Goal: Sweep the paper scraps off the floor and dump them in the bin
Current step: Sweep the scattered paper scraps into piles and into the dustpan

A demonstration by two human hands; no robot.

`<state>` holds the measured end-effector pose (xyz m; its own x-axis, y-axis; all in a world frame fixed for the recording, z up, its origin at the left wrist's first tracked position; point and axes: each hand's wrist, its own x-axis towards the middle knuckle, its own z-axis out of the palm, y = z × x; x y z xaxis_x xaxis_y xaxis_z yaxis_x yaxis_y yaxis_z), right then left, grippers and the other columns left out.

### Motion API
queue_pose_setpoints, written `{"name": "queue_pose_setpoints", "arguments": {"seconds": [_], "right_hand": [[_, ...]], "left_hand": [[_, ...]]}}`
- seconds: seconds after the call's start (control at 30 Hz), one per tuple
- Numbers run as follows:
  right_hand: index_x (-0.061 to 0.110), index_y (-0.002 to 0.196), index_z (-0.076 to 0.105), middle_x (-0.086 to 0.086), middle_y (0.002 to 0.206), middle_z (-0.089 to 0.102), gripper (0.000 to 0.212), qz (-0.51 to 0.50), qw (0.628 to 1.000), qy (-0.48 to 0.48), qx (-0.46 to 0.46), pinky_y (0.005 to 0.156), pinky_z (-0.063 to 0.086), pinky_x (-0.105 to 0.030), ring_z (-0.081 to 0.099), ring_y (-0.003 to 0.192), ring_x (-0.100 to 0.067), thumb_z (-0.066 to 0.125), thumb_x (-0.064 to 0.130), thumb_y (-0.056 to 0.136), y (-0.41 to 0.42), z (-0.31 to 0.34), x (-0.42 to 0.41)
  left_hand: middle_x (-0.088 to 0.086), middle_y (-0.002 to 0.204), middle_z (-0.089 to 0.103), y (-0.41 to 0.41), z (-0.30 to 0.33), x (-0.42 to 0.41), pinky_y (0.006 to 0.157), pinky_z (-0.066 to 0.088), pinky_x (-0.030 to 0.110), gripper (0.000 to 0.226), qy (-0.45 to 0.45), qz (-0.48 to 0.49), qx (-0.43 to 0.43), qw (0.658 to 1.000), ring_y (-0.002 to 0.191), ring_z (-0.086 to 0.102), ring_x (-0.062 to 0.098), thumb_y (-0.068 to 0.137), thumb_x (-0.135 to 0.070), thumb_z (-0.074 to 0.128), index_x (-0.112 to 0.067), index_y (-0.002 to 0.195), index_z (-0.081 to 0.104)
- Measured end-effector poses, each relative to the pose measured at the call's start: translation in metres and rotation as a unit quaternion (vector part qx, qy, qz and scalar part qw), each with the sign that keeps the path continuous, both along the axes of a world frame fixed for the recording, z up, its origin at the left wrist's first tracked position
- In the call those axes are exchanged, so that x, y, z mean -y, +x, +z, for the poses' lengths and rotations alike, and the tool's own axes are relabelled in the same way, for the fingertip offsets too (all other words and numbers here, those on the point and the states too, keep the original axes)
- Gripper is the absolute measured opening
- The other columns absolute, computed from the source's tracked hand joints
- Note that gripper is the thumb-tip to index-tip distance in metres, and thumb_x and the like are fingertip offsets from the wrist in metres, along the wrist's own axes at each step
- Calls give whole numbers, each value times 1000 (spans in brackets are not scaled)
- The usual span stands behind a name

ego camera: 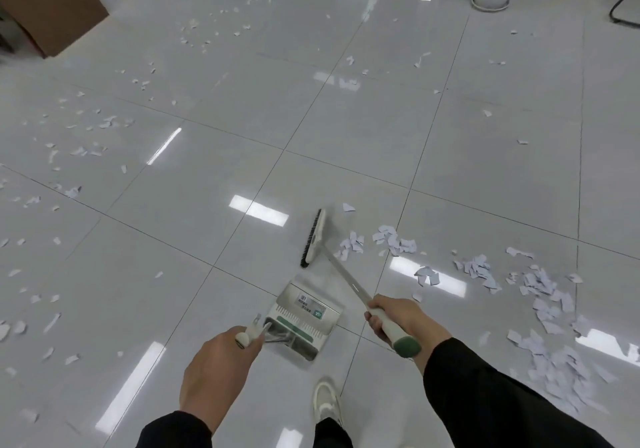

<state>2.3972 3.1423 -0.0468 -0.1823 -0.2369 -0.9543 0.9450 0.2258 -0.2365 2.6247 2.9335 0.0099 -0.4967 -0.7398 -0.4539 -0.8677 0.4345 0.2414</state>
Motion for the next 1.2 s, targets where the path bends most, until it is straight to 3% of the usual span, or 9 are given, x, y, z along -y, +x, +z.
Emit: {"name": "queue_pose_setpoints", "arguments": {"seconds": [0.17,0.53,0.73,0.93,1.2], "right_hand": [[-6,106,55,-18,73,61,16,-53,997,51,16,35,46,-20,48,38,-15,59,5,94,-24,-6,-39],[-6,98,58,-20,73,62,14,-103,984,140,-36,34,44,-20,46,38,-17,62,6,94,-72,53,-130],[-8,101,59,-19,78,63,19,-102,991,75,-48,35,45,-22,48,41,-17,62,8,94,-109,68,-96],[-4,104,53,-18,72,60,13,-123,992,-30,8,33,44,-21,49,40,-15,57,6,96,-166,26,-5],[-5,102,51,-18,72,54,9,-94,995,-18,42,31,44,-18,46,32,-14,50,3,99,-214,-9,21]], "left_hand": [[-2,62,61,-38,-6,44,53,42,29,49,23,-39,1,999,56,53,14,96,-68,47,-27,72,61],[-4,64,59,-136,-3,59,55,39,29,48,67,-89,-16,994,59,53,14,100,-58,50,-21,70,57],[-4,63,60,-170,2,57,55,39,29,44,71,-83,-22,994,59,52,12,99,-56,53,-24,69,58],[-7,68,65,-198,13,55,59,46,29,33,63,-74,1,995,68,61,11,95,-59,56,-33,77,62],[-10,72,66,-251,14,58,57,44,27,29,37,-97,26,994,70,61,8,96,-59,53,-36,81,61]]}}
